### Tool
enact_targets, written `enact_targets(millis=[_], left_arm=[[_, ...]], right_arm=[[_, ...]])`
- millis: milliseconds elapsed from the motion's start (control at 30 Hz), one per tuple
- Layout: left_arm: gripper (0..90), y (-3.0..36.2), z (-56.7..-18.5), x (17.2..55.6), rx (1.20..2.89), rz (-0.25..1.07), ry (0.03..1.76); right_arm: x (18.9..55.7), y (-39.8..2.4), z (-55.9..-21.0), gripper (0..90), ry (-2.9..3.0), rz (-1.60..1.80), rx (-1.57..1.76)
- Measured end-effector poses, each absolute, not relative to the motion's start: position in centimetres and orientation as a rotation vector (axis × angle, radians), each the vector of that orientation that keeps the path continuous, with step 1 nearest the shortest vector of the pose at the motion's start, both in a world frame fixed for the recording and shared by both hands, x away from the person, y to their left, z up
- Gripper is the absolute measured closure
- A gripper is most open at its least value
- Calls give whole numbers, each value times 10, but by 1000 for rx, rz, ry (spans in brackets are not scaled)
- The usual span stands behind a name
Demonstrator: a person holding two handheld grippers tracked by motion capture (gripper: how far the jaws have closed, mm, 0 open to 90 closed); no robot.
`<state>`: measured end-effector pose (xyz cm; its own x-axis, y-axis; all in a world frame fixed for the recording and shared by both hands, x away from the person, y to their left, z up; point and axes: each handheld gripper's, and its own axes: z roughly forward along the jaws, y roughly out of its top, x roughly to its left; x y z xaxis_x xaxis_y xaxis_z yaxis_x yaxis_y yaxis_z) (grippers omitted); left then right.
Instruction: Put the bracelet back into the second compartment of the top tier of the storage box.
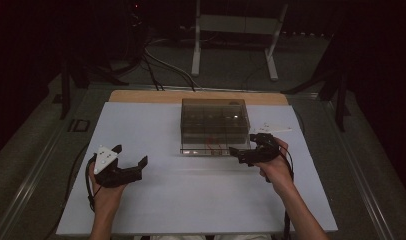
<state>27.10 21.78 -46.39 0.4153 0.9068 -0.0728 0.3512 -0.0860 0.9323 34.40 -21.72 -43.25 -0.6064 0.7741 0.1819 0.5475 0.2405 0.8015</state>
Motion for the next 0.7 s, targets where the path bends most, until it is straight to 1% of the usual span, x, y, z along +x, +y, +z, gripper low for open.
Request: enact_targets(millis=[700], left_arm=[[36, 218, -463, 271, 1651, 685, 1117]], right_arm=[[335, -221, -440, 2, 2265, 1301, 1244]])
